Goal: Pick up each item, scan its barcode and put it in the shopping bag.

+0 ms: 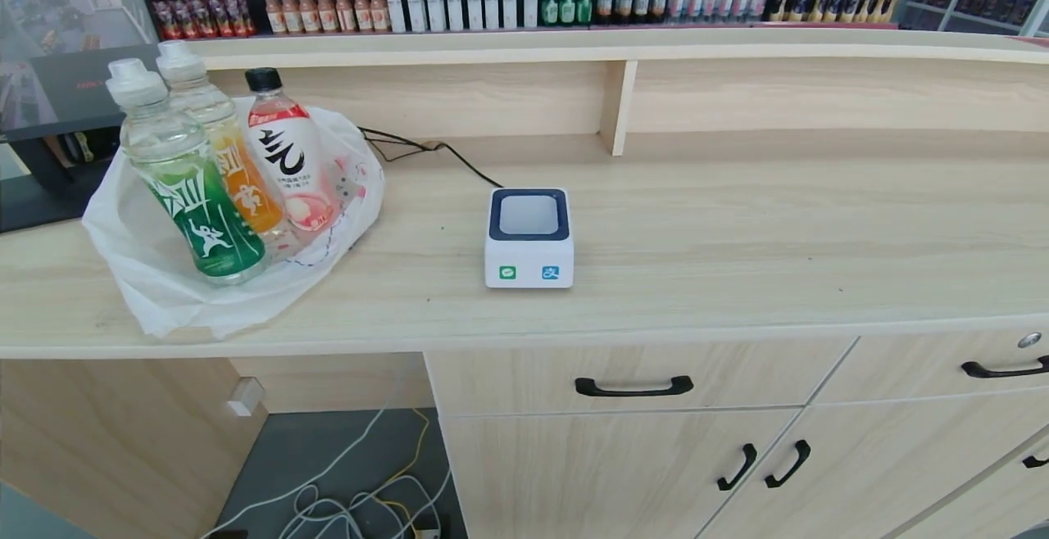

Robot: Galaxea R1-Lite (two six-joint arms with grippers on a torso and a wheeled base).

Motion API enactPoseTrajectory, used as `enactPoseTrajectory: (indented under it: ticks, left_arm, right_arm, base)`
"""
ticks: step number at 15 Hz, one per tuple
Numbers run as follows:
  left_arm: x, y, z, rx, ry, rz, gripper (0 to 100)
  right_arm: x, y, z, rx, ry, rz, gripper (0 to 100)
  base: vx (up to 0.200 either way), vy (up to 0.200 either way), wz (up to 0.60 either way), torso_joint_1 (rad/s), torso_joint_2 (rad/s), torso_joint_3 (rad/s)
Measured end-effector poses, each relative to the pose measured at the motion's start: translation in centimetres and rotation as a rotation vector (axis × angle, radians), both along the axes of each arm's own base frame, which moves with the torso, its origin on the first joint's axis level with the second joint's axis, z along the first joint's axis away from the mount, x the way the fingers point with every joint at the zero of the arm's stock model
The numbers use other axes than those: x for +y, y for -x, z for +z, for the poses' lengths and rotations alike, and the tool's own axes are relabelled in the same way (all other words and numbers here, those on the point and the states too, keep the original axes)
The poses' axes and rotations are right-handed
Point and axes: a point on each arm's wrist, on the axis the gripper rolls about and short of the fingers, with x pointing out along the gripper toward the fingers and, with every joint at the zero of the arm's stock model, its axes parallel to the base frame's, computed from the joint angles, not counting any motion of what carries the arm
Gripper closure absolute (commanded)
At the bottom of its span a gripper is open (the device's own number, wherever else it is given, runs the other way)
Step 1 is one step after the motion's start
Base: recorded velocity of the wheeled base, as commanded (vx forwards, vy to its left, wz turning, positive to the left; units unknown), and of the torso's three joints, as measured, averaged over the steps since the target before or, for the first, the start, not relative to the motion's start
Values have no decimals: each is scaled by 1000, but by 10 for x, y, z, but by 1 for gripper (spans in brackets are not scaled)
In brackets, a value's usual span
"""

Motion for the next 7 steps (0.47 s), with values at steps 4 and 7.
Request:
enactPoseTrajectory:
  ticks: [4, 7]
  left_arm:
    - [0, 0, 0, 0, 0, 0, 0]
    - [0, 0, 0, 0, 0, 1, 0]
  right_arm:
    - [0, 0, 0, 0, -1, 0, 0]
    - [0, 0, 0, 0, -1, 1, 0]
  base:
    - [0, 0, 0, 0, 0, 0]
    - [0, 0, 0, 0, 0, 0]
